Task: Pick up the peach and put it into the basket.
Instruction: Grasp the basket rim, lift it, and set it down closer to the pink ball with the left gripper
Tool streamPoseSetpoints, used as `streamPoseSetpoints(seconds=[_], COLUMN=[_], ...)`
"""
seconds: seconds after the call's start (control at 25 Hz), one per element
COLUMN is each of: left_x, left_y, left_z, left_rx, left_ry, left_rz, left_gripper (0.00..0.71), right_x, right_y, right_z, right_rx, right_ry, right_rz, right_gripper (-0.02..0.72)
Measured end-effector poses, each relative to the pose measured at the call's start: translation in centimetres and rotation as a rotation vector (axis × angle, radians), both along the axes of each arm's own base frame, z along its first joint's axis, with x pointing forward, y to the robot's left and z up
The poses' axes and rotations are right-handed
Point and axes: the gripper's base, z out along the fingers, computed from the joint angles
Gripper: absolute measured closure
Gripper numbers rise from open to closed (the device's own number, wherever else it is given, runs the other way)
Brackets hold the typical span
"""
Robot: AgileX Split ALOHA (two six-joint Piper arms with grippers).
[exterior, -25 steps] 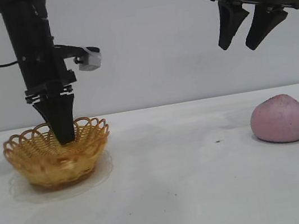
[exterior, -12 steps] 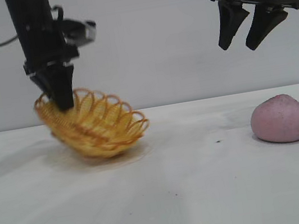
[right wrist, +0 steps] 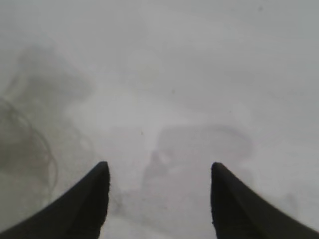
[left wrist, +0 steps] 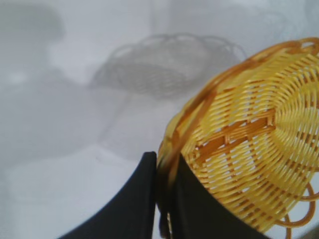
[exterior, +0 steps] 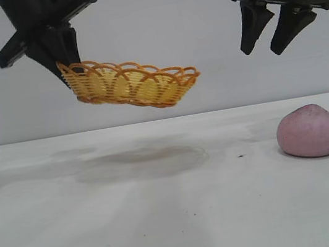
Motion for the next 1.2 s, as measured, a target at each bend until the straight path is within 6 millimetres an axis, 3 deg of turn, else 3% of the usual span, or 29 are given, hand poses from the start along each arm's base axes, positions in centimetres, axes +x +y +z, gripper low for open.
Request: streamPoseSetpoints(seconds=[0.24,0.4,0.52,0.84,1.04,1.2], left_x=[-5.4,-7.5,-7.6,-6.7,-6.6,-6.6], left_y=[-1.8,-2.0,-1.7,-1.7,-1.8,-1.8], left_z=[-3.4,-5.8,-6.7,-6.6,-8.5,-8.6], left_rx=[-0.086,-0.079,-0.069,-0.105,-0.088,-0.087], left_ry=[0.013,0.008,-0.023,-0.109,-0.063,-0.061], left_rz=[0.139,0.227,0.277,0.336,0.343,0.34], left_gripper=[0.71,0.71,0.71,0.71,0.71,0.578], right_x=[0.0,0.0,0.0,0.0,0.1,0.1], right_y=[0.0,0.0,0.0,0.1,0.1,0.1], right_z=[0.0,0.0,0.0,0.1,0.1,0.1], right_rx=[0.0,0.005,0.011,0.018,0.02,0.02], right_ry=[-0.005,-0.004,-0.003,-0.002,-0.003,-0.003], right_rz=[-0.002,-0.005,-0.007,-0.011,-0.012,-0.012], right_gripper=[0.33,0.33,0.33,0.33,0.33,0.33])
